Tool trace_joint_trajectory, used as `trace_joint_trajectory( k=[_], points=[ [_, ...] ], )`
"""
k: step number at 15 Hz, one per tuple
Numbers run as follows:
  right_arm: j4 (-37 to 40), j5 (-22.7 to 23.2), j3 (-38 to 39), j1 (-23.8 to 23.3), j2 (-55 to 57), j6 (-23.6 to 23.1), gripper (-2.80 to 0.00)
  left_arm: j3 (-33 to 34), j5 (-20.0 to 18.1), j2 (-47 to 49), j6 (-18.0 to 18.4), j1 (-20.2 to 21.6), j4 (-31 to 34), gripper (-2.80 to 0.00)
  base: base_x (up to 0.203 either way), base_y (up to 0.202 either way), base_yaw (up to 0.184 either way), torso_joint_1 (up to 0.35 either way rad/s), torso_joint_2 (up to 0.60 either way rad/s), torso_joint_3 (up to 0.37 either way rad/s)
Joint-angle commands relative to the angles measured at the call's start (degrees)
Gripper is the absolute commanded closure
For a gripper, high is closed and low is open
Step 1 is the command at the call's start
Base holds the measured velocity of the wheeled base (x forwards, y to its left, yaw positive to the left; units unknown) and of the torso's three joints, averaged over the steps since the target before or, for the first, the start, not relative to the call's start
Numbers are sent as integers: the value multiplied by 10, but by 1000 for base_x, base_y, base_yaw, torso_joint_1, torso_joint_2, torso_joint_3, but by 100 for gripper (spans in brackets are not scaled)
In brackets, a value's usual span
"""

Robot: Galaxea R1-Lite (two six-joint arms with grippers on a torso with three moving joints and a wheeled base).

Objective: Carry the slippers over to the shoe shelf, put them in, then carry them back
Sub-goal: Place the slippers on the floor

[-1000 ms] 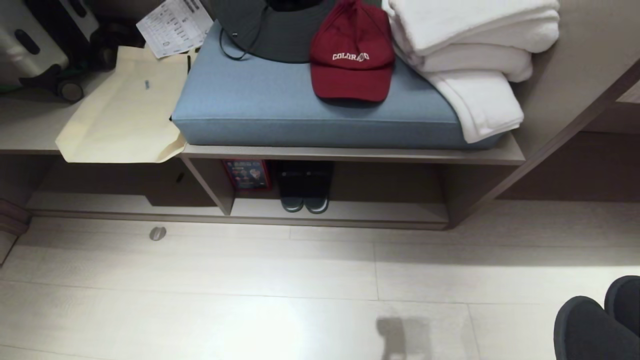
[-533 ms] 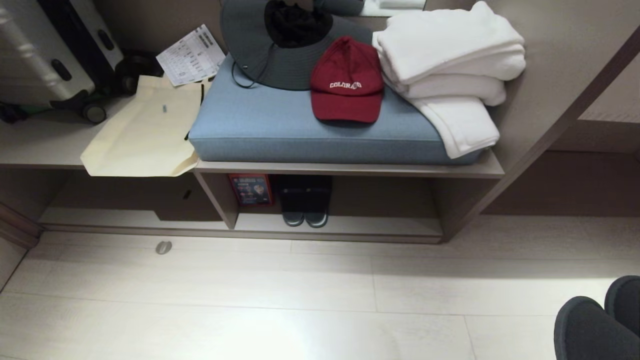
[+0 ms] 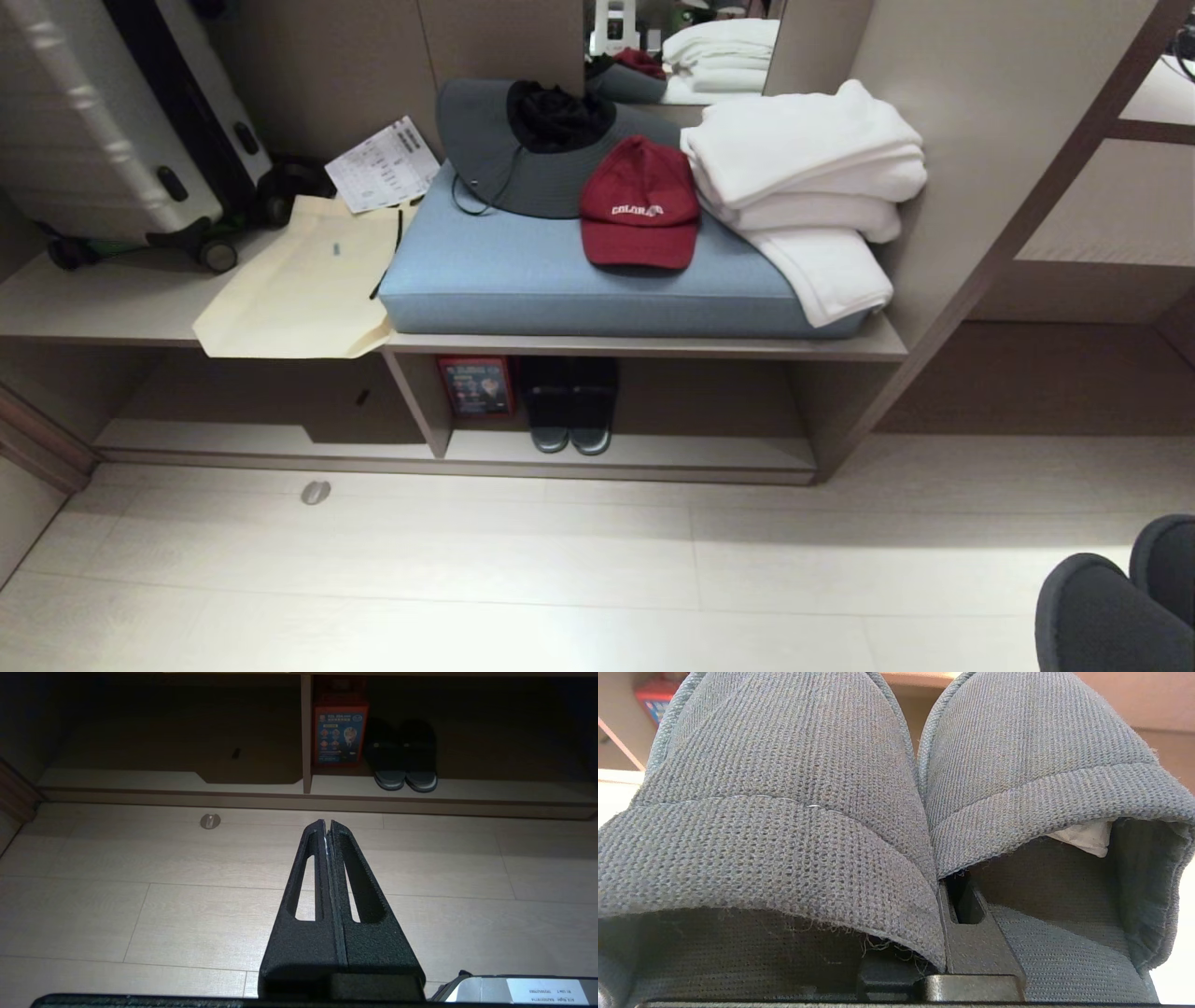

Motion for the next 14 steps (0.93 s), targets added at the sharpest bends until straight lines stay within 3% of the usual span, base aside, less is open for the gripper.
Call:
trace_joint_trajectory(
  k=[1,14],
  points=[
    [0,0,0,0,1,0,0,0,0,0,0,0,0,0,0,0,0,2,7,198],
    [0,0,0,0,0,0,0,0,0,0,0,0,0,0,0,0,0,1,3,203]
  ],
)
